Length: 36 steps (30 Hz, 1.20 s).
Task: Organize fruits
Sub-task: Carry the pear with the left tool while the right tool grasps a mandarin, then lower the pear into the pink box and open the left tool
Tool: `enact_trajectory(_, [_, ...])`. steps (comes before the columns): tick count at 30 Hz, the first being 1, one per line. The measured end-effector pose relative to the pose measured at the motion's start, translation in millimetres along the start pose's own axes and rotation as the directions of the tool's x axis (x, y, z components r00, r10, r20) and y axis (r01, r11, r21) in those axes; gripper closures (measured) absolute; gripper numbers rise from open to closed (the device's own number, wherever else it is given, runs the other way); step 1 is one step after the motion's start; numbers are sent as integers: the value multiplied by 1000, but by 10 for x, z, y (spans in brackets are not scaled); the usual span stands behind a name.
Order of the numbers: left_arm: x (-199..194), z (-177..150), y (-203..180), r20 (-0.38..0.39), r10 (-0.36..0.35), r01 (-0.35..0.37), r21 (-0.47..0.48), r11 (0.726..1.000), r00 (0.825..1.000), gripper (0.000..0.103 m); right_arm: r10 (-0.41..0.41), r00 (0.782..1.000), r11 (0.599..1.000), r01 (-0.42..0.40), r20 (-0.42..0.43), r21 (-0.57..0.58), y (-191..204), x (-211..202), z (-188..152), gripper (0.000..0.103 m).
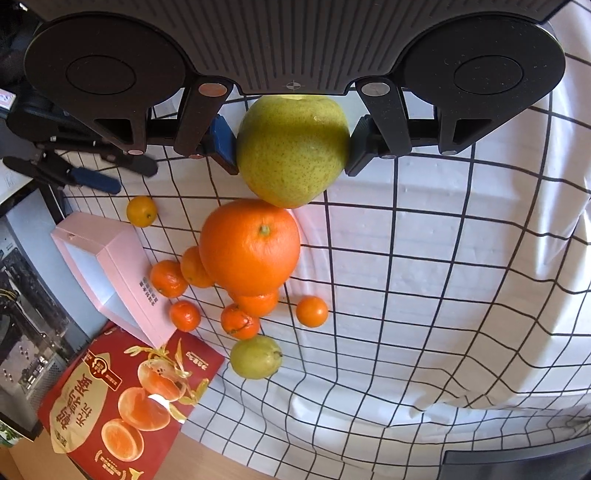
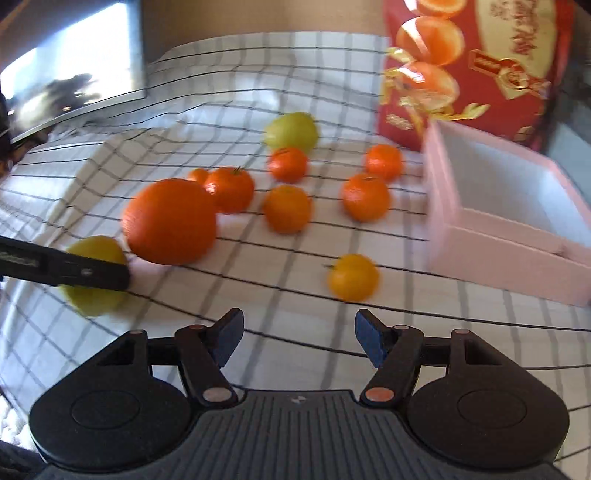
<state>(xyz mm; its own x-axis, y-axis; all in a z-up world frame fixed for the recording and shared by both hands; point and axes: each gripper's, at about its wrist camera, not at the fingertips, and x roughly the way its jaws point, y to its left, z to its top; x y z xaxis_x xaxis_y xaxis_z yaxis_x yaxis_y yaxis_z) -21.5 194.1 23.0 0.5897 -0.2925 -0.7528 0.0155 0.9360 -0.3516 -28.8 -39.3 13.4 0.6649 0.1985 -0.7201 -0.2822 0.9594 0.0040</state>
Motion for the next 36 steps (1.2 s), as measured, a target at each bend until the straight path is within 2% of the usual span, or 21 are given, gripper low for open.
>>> enact_trajectory(4, [-14, -44, -43, -8, -9, 9, 21, 1000, 1000, 36, -84, 996, 996, 85, 29, -6, -59, 18, 30, 36])
enact_trajectory(11, [-34, -130, -150, -31, -31, 33, 59, 998, 999, 36, -115, 993, 993, 115, 18, 0, -143, 265, 189, 36])
enact_trajectory(12, [-34, -139, -175, -33, -31, 33, 71, 997, 999, 36, -111, 994, 994, 111, 12, -8, -145, 299, 214, 38])
enact_trajectory(14, [-31, -157, -216, -40, -33, 36, 94, 995, 999, 36, -107, 994, 994, 106, -6, -21, -131, 330, 246, 67])
enact_trajectory(18, [3, -175, -331, -60, -46, 55, 146, 988, 997, 36, -96, 995, 995, 95, -16, -19, -136, 245, 254, 69])
enact_trajectory(23, [84, -119, -575, -97, -98, 115, 193, 974, 990, 36, -94, 996, 995, 94, -7, 26, -300, -12, 188, 69])
enact_trajectory(28, [133, 169, -936, -100, -204, 220, 204, 954, 974, 36, -134, 991, 988, 132, 20, 83, -558, -307, 140, 69])
enact_trajectory(32, [205, 594, -1362, -69, -289, 297, 237, 925, 955, 36, -172, 984, 978, 164, 53, 126, -768, -542, 142, 69])
enact_trajectory(36, [430, 1124, -1873, -43, -331, 329, 291, 898, 943, 36, -207, 975, 970, 194, 80, 150, -959, -681, 156, 69])
